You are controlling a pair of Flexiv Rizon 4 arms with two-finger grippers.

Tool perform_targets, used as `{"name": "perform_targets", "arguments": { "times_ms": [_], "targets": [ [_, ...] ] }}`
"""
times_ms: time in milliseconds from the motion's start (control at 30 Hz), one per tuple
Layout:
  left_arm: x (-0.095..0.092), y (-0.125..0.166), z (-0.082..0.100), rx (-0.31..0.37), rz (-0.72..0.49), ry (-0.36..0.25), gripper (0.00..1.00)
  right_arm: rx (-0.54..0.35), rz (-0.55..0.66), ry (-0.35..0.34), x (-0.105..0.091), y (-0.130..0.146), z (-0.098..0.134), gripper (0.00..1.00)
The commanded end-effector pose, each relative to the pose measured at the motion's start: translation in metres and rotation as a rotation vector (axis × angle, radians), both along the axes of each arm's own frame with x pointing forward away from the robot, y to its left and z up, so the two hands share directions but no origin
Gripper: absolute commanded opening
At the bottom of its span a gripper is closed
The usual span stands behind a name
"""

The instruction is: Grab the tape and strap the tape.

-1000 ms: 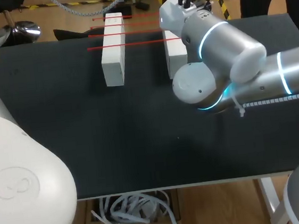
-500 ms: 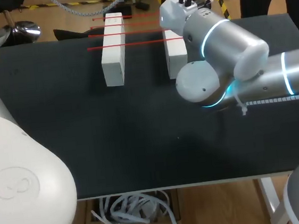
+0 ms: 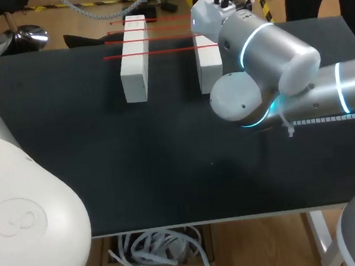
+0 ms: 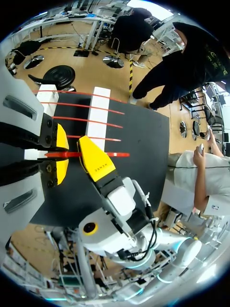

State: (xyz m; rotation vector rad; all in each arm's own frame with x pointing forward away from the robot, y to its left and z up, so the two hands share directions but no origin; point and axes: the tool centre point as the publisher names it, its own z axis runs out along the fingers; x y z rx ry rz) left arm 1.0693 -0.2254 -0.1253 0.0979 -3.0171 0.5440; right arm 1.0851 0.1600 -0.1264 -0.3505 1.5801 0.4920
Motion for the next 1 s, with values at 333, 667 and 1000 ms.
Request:
{"name": "perform_targets", "arguments": {
  "times_ms": [333,667,1000],
  "targets": [
    [-0.001,0.0,0.001,0.003,0.001,0.001,0.0,0.015,0.002,0.028,-0.011,-0.022,0.0,0.45],
    [-0.001,0.0,0.001,0.003,0.001,0.001,0.0,0.04,0.065,0.078,-0.039,-0.057,-0.002,0.44],
    [-0.001,0.0,0.001,0.003,0.001,0.001,0.0,0.021,0.032,0.131,-0.047,-0.134,-0.018,0.48]
  ]
}}
